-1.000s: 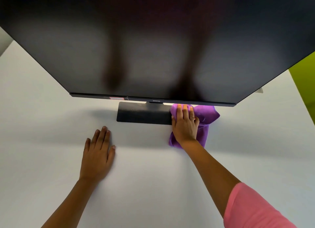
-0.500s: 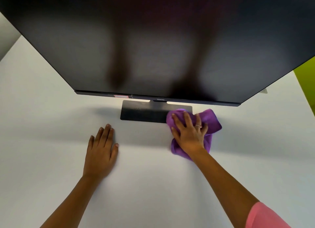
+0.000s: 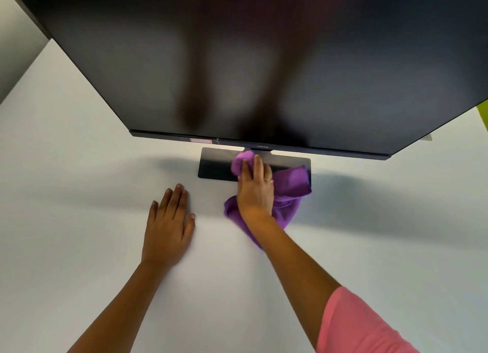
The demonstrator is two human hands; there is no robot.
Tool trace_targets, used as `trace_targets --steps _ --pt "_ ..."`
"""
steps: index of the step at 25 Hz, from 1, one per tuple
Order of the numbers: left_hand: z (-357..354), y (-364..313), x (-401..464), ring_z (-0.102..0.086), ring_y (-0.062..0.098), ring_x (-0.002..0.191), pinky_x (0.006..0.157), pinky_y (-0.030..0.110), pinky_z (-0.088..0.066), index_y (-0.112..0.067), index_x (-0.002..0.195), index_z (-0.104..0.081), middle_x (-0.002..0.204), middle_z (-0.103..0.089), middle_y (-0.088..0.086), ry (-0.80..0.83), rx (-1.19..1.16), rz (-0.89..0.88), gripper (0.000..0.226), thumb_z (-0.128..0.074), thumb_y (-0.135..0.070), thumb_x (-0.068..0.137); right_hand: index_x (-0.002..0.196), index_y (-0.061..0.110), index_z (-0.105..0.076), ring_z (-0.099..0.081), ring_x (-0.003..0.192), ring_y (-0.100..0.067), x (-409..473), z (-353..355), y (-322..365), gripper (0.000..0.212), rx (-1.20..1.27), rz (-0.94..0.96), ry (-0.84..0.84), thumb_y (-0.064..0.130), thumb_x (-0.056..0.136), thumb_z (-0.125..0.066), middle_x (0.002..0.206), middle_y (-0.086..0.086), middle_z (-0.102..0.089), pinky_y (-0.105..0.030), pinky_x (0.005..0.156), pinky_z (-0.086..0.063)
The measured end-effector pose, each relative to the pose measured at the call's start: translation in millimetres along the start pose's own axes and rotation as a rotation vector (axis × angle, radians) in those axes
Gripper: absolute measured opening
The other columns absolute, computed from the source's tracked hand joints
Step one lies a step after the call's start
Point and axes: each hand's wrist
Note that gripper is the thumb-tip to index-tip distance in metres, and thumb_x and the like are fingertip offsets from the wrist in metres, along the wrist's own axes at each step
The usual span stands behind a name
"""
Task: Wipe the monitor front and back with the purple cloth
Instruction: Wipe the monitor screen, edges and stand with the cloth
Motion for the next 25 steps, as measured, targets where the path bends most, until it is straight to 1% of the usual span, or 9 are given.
trace_targets --steps 2,3,6,8,10,14,18,22,25 --pt "0.1 -0.2 0.4 -0.021 0.028 0.145 0.115 0.047 -0.018 -0.011 0.149 -0.026 0.157 -0.022 0.007 0.003 0.002 -0.001 0.061 -0.018 -0.042 0.096 0.142 0.018 -0.035 -0.022 0.136 -0.036 -18.6 -8.2 12.1 0.054 -0.018 0.055 0.02 0.022 0.092 -0.056 0.15 -0.008 -0.025 -0.051 0.106 -0.036" --pt "0.2 -1.1 0.6 -0.02 0.027 0.145 0.115 0.047 -0.018 -0.011 0.149 -0.026 0.157 -0.022 0.007 0.005 -0.001 0.0 0.062 -0.018 -0.042 0.096 0.137 0.017 -0.04 -0.026 0.132 -0.036 -22.2 -7.7 8.5 0.049 -0.038 0.056 -0.018 0.025 0.092 -0.056 0.147 -0.009 -0.029 -0.051 0.104 -0.036" --pt "0.1 -1.2 -0.1 -0.016 0.026 0.146 0.116 0.046 -0.016 -0.012 0.15 -0.024 0.158 -0.019 0.005 0.002 -0.015 0.0 0.062 -0.017 -0.043 0.096 0.125 0.013 -0.051 -0.036 0.119 -0.036 -16.6 2.7 -19.0 0.034 -0.079 -0.12 -0.15 0.029 0.095 -0.047 0.138 -0.012 -0.035 -0.048 0.094 -0.035" --pt "0.7 -0.8 -0.1 -0.015 0.026 0.146 0.117 0.046 -0.015 -0.012 0.15 -0.022 0.158 -0.018 0.005 0.0 0.001 -0.004 0.062 -0.016 -0.042 0.096 0.127 0.009 -0.049 -0.039 0.115 -0.037 -5.2 10.4 -31.5 0.035 -0.088 -0.239 -0.177 0.025 0.097 -0.043 0.134 -0.016 -0.039 -0.045 0.091 -0.036" --pt "1.3 -1.3 0.0 -0.017 0.027 0.145 0.116 0.046 -0.016 -0.011 0.15 -0.023 0.158 -0.019 0.007 0.0 0.014 -0.005 0.062 -0.017 -0.041 0.096 0.13 0.006 -0.046 -0.041 0.115 -0.039 5.4 11.7 -22.3 0.036 -0.074 -0.267 -0.191 0.019 0.096 -0.043 0.134 -0.018 -0.04 -0.044 0.09 -0.039" --pt "2.9 -1.5 -0.5 -0.027 0.031 0.142 0.112 0.049 -0.024 -0.008 0.147 -0.03 0.155 -0.027 0.011 -0.001 0.028 -0.009 0.06 -0.022 -0.037 0.096 0.129 0.005 -0.045 -0.044 0.113 -0.041 16.5 -1.5 35.1 0.035 -0.035 -0.212 -0.168 0.012 0.095 -0.038 0.134 -0.017 -0.042 -0.045 0.086 -0.041" --pt "4.7 -0.8 2.0 -0.037 0.034 0.137 0.109 0.05 -0.031 -0.005 0.142 -0.04 0.149 -0.037 0.014 -0.017 0.023 -0.033 0.058 -0.027 -0.036 0.095 0.129 0.011 -0.045 -0.039 0.122 -0.042 13.9 -19.3 79.5 0.034 0.0 -0.013 -0.071 0.016 0.095 -0.044 0.134 -0.015 -0.041 -0.048 0.097 -0.038" --pt "11.4 21.5 6.8 -0.045 0.034 0.131 0.1 0.047 -0.042 -0.001 0.135 -0.049 0.144 -0.045 0.016 -0.029 -0.016 -0.067 0.055 -0.03 -0.03 0.093 0.129 0.02 -0.051 -0.039 0.112 -0.036 -12.1 -18.8 56.1 0.037 -0.055 0.075 -0.031 0.022 0.092 -0.05 0.127 -0.01 -0.042 -0.044 0.092 -0.036" --pt "21.6 63.3 17.0 -0.043 0.034 0.132 0.098 0.048 -0.041 -0.001 0.135 -0.048 0.145 -0.043 0.015 -0.077 0.014 -0.016 0.055 -0.029 -0.029 0.092 0.13 0.019 -0.05 -0.039 0.114 -0.036 -18.3 -8.1 17.9 0.037 -0.078 -0.09 -0.102 0.024 0.094 -0.049 0.129 -0.012 -0.042 -0.044 0.094 -0.037"
Point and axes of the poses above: each hand's wrist, its own x-axis towards the middle knuckle, its own z-axis out of the back of the hand, y = z × x
